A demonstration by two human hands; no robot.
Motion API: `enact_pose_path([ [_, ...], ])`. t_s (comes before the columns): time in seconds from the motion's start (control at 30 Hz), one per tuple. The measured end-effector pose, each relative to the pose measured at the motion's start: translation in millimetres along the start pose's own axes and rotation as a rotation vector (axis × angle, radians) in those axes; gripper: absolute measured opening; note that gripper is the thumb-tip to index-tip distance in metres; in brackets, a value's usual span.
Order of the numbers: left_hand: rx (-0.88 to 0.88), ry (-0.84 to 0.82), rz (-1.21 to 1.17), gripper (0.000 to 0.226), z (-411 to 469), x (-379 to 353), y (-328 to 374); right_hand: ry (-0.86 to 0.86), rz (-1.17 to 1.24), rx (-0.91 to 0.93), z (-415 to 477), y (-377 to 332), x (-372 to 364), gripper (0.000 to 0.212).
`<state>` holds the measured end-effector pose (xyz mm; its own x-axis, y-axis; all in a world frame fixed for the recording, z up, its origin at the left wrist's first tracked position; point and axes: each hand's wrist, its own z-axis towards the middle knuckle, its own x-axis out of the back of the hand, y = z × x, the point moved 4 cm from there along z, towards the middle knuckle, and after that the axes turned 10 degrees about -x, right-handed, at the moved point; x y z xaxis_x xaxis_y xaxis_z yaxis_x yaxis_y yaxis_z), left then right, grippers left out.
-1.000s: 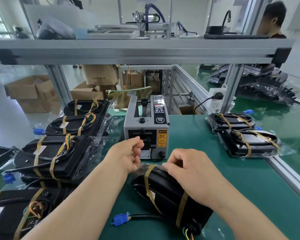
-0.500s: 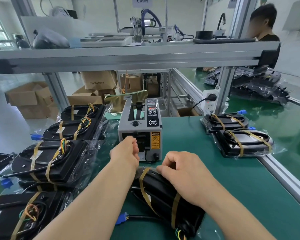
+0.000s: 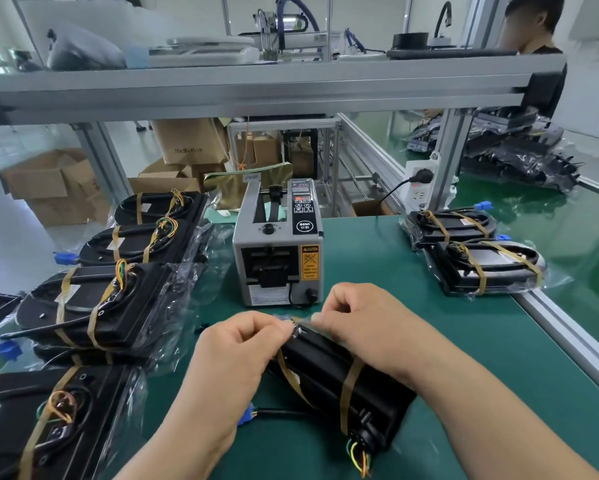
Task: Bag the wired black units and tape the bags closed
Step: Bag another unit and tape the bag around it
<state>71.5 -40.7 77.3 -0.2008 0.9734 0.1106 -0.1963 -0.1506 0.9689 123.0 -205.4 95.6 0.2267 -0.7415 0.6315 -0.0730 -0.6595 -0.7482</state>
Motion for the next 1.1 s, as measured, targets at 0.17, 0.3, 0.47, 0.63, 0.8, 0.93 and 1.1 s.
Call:
enact_pose_path([
  [0.17,0.004,0.053,-0.015,0.021,-0.8,3.8,-9.0,-0.005,-0.082,0.069,-6.2,-7.6,-10.1,0.025],
  [0.3,0.059,0.084,-0.145,0.018,-2.0,6.4,-18.1,0.043,-0.17,0.239,-12.9,-17.3,-13.9,0.016],
  [0.47,0.078,0.108,-0.269,0.024,-0.6,3.7,-23.3,0.12,-0.228,0.324,-10.8,-28.0,-15.1,0.013],
  [0.63,0.116,0.093,-0.368,0.025,1.1,0.8,-25.5,0.13,-0.192,0.269,-0.5,-28.1,-14.5,0.019],
  [0.8,0.118,0.058,-0.31,0.016,1.0,4.0,-23.4,0.064,-0.026,0.113,10.8,-18.5,-18.8,0.02],
  [0.93,0.076,0.046,-0.166,0.021,-0.5,7.7,-22.0,0.003,0.108,0.048,15.8,-11.6,-21.3,0.018],
  [1.1,0.079,0.032,-0.088,0.016,-2.9,7.3,-21.0,0.001,0.152,0.036,16.5,-7.3,-23.0,0.012],
])
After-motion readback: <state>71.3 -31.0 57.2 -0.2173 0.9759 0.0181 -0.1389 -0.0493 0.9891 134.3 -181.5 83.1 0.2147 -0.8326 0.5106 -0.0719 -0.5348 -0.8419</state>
